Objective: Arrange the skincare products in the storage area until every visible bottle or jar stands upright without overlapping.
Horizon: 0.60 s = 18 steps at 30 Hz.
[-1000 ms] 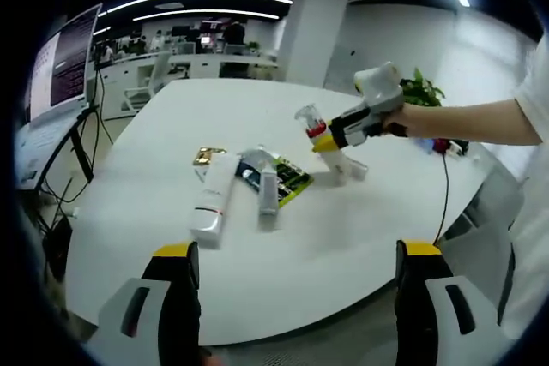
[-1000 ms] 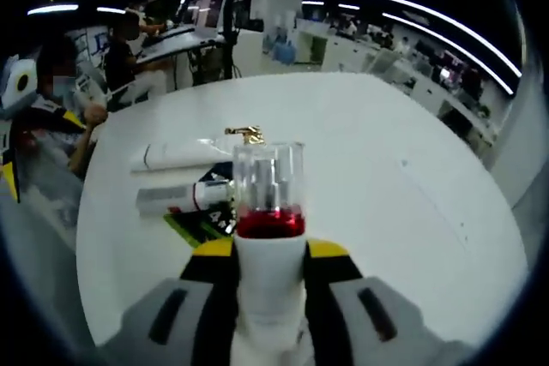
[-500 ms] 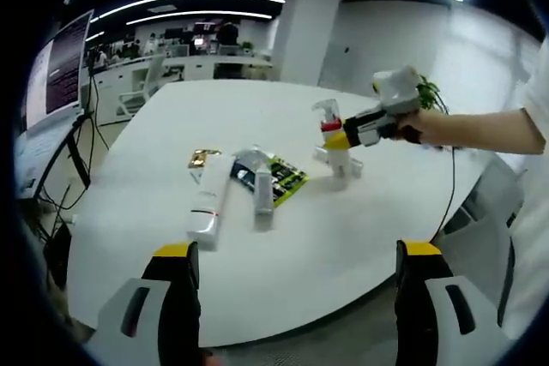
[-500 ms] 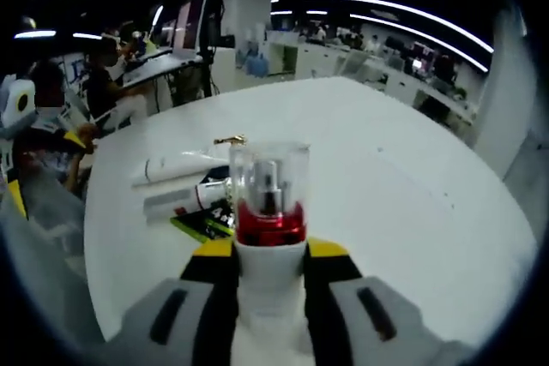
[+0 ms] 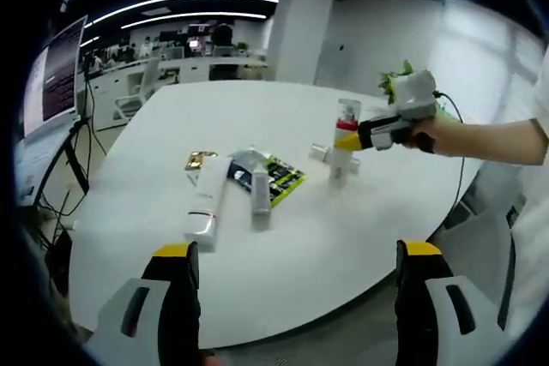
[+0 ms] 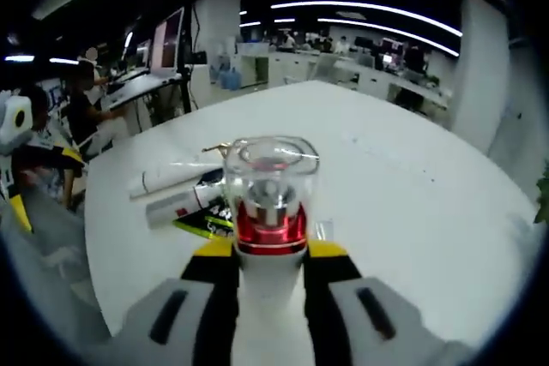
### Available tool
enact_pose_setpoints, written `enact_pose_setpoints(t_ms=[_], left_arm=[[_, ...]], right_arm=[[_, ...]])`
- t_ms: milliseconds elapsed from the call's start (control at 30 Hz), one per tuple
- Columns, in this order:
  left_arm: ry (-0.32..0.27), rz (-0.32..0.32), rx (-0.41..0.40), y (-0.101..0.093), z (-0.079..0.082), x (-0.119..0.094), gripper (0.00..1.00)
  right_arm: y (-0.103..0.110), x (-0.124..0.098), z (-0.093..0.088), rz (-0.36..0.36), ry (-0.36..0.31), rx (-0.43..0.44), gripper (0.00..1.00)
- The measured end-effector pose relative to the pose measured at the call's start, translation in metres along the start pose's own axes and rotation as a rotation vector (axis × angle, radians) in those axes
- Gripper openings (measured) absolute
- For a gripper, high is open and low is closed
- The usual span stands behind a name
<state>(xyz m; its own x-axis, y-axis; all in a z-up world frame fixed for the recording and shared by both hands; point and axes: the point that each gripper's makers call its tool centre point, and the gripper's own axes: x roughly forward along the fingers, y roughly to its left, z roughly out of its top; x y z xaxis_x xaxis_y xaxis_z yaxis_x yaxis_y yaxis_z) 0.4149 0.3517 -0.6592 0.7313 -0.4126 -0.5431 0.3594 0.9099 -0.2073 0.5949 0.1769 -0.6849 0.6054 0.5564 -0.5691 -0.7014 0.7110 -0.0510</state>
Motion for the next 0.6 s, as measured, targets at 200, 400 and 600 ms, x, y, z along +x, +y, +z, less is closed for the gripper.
enact_pose_setpoints(t_ms=[200, 400, 600], left_arm=[[-0.003, -0.003, 0.011, -0.0006, 0.0006, -0.0004, 0.94], [-0.005, -0.004, 0.019, -0.0012, 0.0008, -0.0007, 0.93], [-0.012, -0.005, 0.023, -0.0021, 0.0017, -0.001, 0.94]], right_arm=[[-0.0016, -0.0062, -0.0054, -0.063, -0.023, 0.035, 0.28], [-0.0018, -0.0093, -0.0082, -0.097, -0.035, 0.057, 0.28], [-0.0018, -0.009, -0.0089, -0.113, -0.037, 0.068, 0.29]])
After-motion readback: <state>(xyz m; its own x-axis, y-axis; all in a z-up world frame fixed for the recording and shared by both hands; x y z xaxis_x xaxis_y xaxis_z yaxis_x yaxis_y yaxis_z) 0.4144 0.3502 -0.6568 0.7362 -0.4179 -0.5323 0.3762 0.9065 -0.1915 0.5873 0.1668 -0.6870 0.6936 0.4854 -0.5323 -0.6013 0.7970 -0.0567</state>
